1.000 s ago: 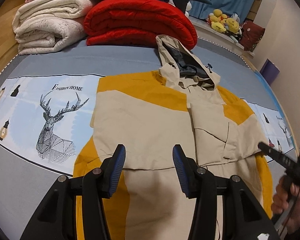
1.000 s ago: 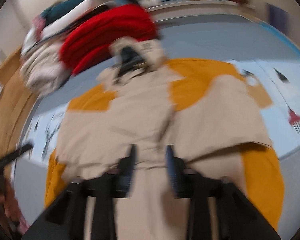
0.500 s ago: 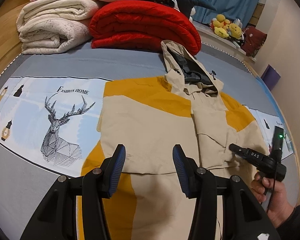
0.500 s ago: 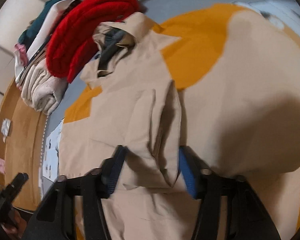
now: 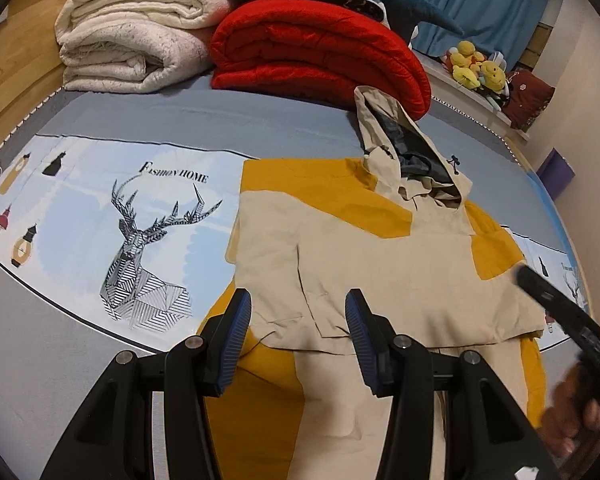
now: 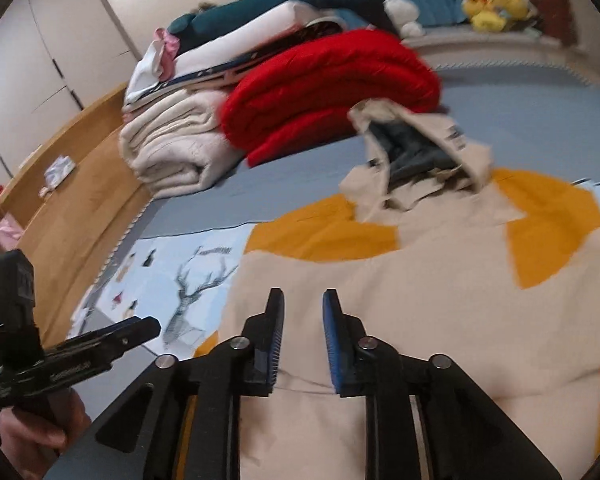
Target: Fold large clothes
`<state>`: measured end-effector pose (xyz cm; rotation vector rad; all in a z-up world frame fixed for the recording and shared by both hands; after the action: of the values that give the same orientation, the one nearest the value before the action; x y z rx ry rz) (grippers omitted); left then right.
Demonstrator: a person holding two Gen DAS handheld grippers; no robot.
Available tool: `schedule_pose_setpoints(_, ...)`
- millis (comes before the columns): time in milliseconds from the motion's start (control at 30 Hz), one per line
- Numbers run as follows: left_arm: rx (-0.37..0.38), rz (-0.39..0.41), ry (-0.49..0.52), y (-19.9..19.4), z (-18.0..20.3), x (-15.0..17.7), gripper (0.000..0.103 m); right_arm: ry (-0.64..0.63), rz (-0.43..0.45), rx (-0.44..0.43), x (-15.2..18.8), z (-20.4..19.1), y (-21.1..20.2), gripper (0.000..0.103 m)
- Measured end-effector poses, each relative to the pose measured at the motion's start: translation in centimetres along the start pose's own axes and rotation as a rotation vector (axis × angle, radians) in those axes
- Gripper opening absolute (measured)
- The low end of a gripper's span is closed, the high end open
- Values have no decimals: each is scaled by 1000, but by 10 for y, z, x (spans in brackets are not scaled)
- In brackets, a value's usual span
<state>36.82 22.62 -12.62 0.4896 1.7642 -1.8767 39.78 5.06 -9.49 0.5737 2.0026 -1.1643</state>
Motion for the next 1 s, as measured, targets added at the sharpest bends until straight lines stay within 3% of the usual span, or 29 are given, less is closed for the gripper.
schedule_pose_setpoints(100, 15, -22, -12, 12, 1, 6, 45, -27, 41, 86, -2, 25, -29, 36)
schedule_pose_setpoints(167, 29, -41, -21, 23, 4, 10, 43, -33, 78, 154, -4, 52, -53, 60)
schedule_pose_setpoints(200, 41, -51, -26, 29, 6, 13, 42, -31, 93, 178, -8, 64, -63, 63)
schedule_pose_setpoints(333, 93, -71, -47, 49, 14, 20, 34, 75, 149, 266, -14, 123, -89, 63)
schedule_pose_setpoints(433, 149, -87, -99, 64, 17, 26, 25, 185, 120, 302, -17, 162, -91, 63)
schedule_pose_setpoints(633, 289, -153, -241, 99, 27, 41, 24, 257, 79, 271, -22, 185, -79, 63)
schedule_pose_setpoints(733, 268, -198, -273, 112, 26, 51, 27, 255, 70, 258, -27, 183, -71, 63)
schedule_pose_setpoints(900, 277, -202, -312, 119, 23, 54, 35, 253, 67, 268, -31, 192, -64, 63)
schedule_pose_setpoints(1000, 265, -202, -305, 123, 24, 55, 33, 280, 48, 280, -29, 204, -54, 63)
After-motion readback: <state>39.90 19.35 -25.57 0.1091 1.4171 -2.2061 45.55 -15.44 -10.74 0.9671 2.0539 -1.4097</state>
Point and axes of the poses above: each gripper's, at about its wrist camera, not at the fingertips, and y roughly the way its jaws point, z to its right, x to its underside, the point moved 10 cm from there along y, roughly the way its jaws point, and after that the axes turned 14 degrees about y, right-handed, at the moved point
